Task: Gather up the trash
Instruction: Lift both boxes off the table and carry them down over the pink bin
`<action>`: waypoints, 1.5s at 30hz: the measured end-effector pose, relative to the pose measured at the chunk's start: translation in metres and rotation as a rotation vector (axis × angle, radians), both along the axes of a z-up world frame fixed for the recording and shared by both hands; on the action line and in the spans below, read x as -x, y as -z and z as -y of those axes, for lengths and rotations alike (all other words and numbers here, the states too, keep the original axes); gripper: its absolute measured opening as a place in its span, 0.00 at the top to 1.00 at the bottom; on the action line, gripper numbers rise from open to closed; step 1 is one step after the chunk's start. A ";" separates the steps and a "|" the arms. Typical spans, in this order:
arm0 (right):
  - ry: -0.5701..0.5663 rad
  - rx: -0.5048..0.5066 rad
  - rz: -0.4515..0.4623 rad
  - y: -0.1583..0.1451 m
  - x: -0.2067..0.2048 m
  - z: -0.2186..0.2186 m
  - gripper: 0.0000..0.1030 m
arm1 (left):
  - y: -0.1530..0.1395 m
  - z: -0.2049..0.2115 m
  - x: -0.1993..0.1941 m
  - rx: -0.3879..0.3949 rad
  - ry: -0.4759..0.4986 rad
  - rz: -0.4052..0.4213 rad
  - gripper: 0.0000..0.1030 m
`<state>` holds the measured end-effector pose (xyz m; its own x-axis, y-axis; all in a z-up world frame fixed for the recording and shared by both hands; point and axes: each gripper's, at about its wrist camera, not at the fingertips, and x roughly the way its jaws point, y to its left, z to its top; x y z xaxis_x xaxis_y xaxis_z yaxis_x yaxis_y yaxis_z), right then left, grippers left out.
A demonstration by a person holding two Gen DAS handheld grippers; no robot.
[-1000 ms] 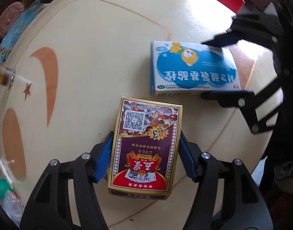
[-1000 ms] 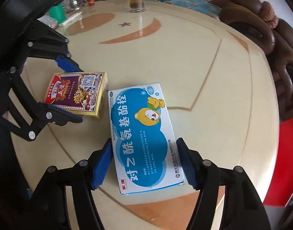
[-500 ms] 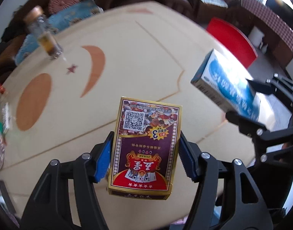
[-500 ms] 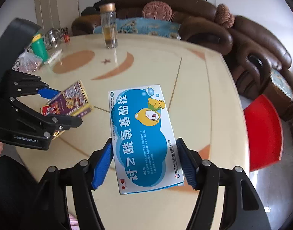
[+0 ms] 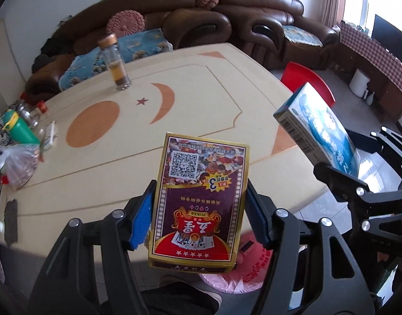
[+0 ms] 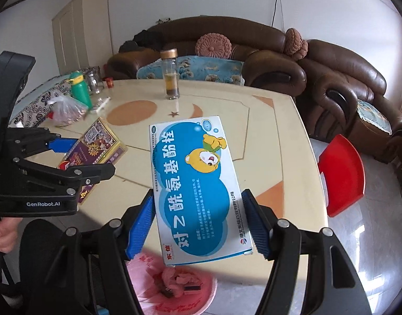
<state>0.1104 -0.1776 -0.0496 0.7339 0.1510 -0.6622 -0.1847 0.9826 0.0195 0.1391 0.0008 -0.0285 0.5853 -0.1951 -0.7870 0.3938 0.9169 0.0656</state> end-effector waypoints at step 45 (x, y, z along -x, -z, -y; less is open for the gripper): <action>0.005 -0.061 -0.163 0.073 0.113 -0.029 0.38 | 0.096 -0.018 0.094 0.033 0.013 -0.187 0.39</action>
